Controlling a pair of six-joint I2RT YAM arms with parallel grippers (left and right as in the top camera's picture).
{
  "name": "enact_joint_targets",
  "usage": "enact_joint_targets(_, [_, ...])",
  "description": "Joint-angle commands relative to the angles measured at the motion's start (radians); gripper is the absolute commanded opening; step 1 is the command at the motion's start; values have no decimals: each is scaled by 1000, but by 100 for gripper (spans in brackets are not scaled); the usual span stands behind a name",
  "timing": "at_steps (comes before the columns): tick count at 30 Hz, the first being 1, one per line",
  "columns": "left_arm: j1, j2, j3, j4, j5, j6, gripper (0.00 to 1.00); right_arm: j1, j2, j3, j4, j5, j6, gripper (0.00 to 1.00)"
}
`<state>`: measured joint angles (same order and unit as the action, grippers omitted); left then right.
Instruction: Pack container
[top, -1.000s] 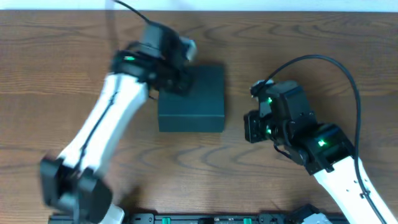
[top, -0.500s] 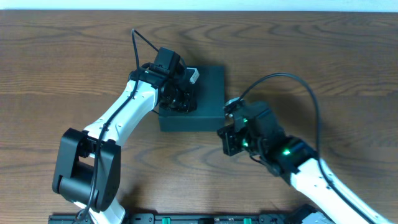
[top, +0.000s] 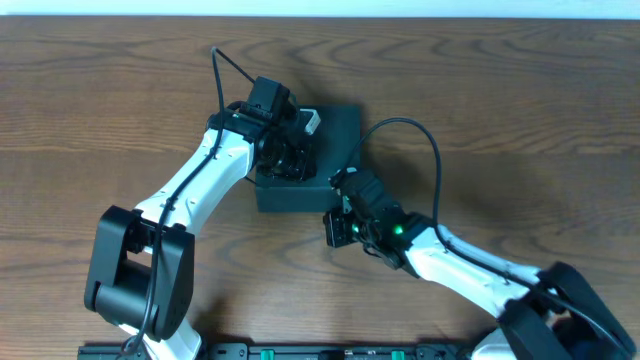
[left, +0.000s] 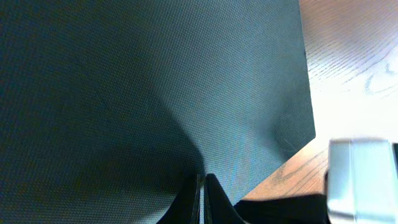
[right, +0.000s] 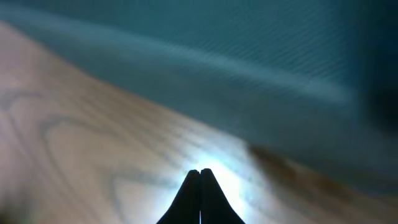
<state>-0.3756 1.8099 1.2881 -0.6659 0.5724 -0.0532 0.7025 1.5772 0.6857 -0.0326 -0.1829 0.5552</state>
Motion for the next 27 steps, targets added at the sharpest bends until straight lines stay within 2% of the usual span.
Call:
enact_joint_targets(1, [-8,20,-32,-13,-6,-6,6,8,26,-2,34,82,50,2])
enact_joint_targets(11, [-8,20,-32,-15,-6,-6,6,8,71,-2,130,236,77,2])
enact_joint_targets(17, [-8,20,-32,-15,-6,-6,6,8,73,0,134,174,80,2])
enact_joint_targets(21, [-5,19,-31,-15,-2,-7,6,-5,-14,11,66,4,67,2])
enact_joint_targets(27, [-2,-9,-8,-38,-5,-7,6,-62,-298,21,-171,-4,-17,2])
